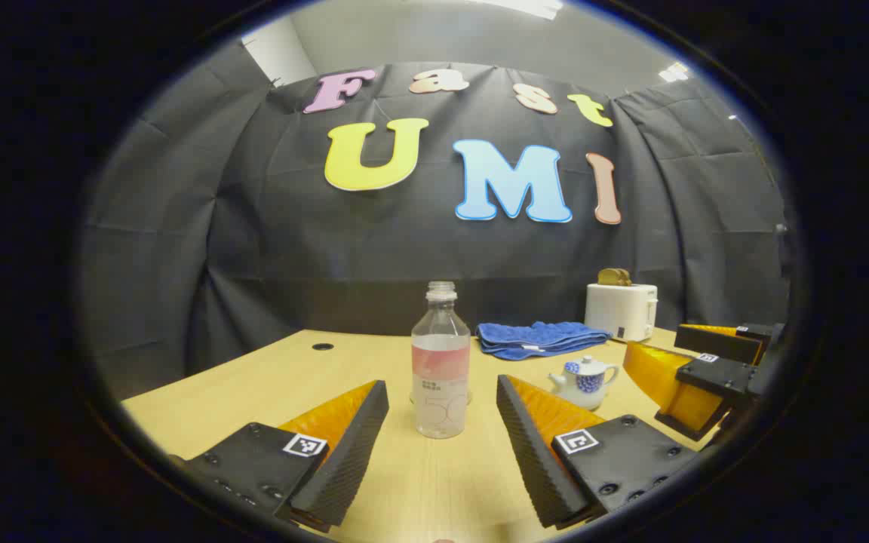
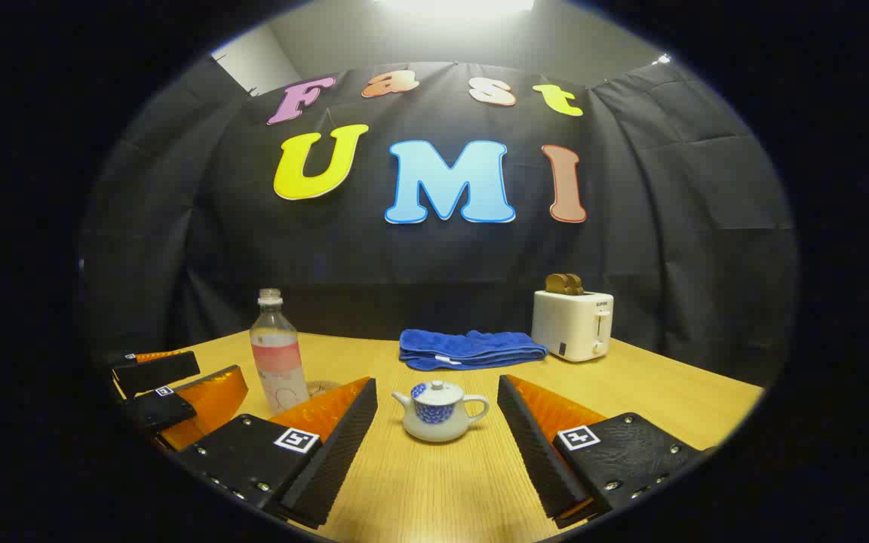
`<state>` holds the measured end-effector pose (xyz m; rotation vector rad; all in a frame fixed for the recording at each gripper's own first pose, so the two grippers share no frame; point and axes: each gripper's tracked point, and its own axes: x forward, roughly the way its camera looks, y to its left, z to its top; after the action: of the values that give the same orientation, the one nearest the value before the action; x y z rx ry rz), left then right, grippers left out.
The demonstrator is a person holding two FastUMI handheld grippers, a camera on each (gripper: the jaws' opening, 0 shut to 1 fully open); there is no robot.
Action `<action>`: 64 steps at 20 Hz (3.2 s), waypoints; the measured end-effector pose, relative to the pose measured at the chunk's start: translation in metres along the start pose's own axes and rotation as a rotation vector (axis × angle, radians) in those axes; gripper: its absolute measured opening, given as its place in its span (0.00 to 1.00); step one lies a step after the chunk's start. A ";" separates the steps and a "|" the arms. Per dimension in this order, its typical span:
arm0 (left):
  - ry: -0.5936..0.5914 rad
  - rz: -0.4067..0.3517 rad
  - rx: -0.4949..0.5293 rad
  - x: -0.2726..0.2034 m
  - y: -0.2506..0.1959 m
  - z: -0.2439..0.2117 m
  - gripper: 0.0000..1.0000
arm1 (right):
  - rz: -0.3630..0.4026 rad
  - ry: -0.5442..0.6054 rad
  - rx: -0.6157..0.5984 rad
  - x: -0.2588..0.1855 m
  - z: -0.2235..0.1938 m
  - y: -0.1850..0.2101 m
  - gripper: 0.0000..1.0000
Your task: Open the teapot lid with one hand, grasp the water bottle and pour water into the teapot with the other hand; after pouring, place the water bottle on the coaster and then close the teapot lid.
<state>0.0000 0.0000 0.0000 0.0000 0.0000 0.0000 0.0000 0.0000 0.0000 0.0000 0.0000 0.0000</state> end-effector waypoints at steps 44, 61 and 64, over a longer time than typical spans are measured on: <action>0.027 0.013 -0.048 0.051 0.022 0.013 0.99 | 0.034 0.202 -0.055 0.129 -0.056 -0.007 0.08; 0.042 -0.004 -0.033 0.057 0.018 0.009 1.00 | 0.051 0.143 -0.030 0.121 -0.031 -0.006 0.08; 0.062 -0.028 -0.046 0.066 0.010 0.001 1.00 | 0.050 0.123 -0.020 0.118 -0.025 -0.010 0.08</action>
<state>0.0656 0.0096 0.0007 -0.0458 0.0624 -0.0275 0.1180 -0.0100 -0.0246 -0.0201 0.1232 0.0496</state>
